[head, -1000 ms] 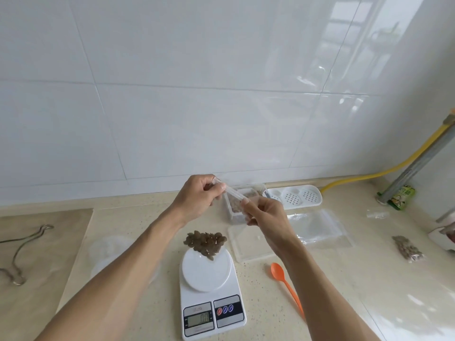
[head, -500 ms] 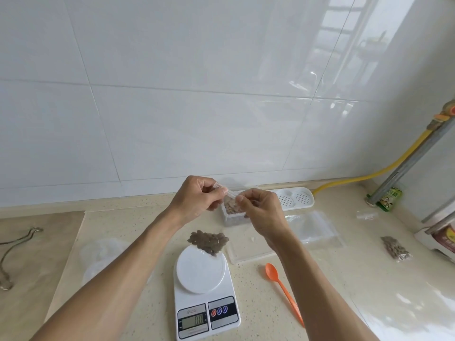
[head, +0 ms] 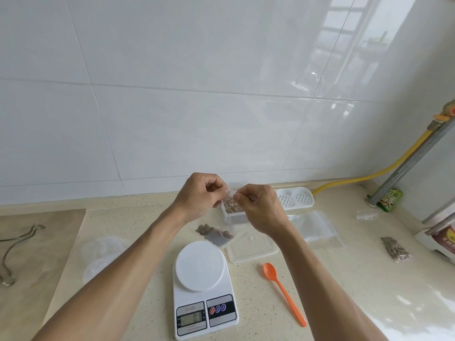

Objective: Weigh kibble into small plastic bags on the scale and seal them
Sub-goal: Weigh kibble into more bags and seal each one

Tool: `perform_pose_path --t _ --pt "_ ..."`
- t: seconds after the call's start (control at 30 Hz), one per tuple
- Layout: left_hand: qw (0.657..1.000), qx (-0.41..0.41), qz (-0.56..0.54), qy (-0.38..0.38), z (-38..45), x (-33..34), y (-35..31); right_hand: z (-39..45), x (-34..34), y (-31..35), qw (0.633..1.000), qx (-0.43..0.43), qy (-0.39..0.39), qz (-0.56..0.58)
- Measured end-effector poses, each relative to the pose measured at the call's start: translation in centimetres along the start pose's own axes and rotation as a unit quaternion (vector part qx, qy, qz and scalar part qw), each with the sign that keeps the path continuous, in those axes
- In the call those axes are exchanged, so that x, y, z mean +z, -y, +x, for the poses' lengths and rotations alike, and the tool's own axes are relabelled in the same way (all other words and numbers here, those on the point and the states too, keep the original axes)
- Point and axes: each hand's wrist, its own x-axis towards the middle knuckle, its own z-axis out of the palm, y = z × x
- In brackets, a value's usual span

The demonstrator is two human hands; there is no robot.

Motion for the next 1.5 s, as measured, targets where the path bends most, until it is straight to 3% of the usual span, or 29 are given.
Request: perform_pose_path --t 0.23,0.3,0.43,0.57,0.67,0.73,0.83,1.0,1.1,1.27,1.5 --pt "0.998 -0.016 -0.052 -0.007 0.7 1.5 -0.2 -1.0 -2.5 -3.6 0.982 0.068 -0.013 0.175" --pt "0.997 -0.032 -0.064 0.036 1.3 2.6 -0.3 -1.1 -3.3 -5.1 0.984 0.081 -0.028 0.159" --pt "0.990 -0.021 0.012 0.140 2.8 6.3 -0.7 -0.9 -5.6 -6.7 0.993 0.079 -0.040 0.075" --pt "0.992 -0.027 -0.003 0.121 5.0 10.5 -0.8 -1.2 -8.7 -9.4 0.974 0.104 -0.060 0.193" --pt "0.992 -0.056 -0.061 0.093 7.0 14.6 -0.7 -1.5 -11.0 -13.2 0.964 0.135 -0.009 0.228" --pt "0.989 -0.077 -0.098 0.075 8.6 17.9 -0.7 -1.8 -12.2 -16.7 0.961 0.176 0.029 0.210" --pt "0.989 -0.098 -0.102 0.052 11.6 23.5 -0.1 -2.0 -14.6 -22.7 0.958 0.221 0.015 0.181" --pt "0.991 -0.105 0.051 0.061 16.9 33.4 3.8 -1.9 -21.4 -32.2 0.938 0.302 -0.069 0.158" --pt "0.978 -0.095 0.154 0.108 19.2 39.1 5.8 -1.6 -24.8 -37.3 0.936 0.336 -0.090 0.048" --pt "0.951 -0.101 0.256 0.141 22.4 46.6 8.6 -1.0 -27.1 -45.0 0.920 0.379 -0.071 -0.064" --pt "0.929 -0.114 0.317 0.155 24.5 50.6 11.5 0.6 -27.2 -48.6 0.912 0.365 -0.030 -0.184"
